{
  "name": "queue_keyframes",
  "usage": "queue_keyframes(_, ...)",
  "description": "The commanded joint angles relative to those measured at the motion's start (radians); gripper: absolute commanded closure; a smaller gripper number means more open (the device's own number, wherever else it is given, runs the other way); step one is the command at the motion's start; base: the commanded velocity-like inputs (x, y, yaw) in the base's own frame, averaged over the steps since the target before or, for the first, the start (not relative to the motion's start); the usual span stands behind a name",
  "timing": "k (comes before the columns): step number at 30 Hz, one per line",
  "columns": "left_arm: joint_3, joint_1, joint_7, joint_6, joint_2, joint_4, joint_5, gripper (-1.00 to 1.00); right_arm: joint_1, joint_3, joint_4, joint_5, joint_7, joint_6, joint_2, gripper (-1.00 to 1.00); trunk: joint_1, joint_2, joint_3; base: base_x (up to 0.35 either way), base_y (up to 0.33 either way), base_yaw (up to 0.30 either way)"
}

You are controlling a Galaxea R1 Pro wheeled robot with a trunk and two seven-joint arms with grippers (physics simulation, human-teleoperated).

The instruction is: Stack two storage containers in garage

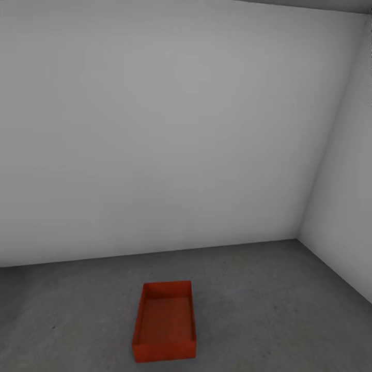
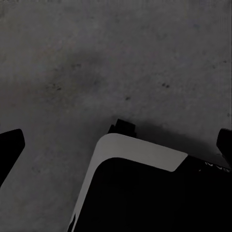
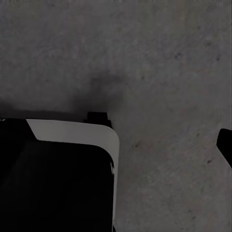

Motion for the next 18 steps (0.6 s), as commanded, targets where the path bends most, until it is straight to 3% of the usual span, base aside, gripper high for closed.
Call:
queue_keyframes(1, -0.008, 0.0, 0.002, -0.002, 0.0, 0.0, 0.008, -1.0, -0.001, 0.008, 0.003, -0.01, 0.0, -0.006, 0.0, -1.0, 0.0, -0.001, 0.0, 0.0, 0.0, 0.0)
queue_keyframes(18, -0.008, 0.0, 0.002, -0.002, -0.001, 0.0, 0.008, -1.0, -0.001, 0.01, 0.003, -0.01, 0.0, -0.006, 0.001, -1.0, 0.0, -0.001, 0.027, 0.0, 0.0, 0.0)
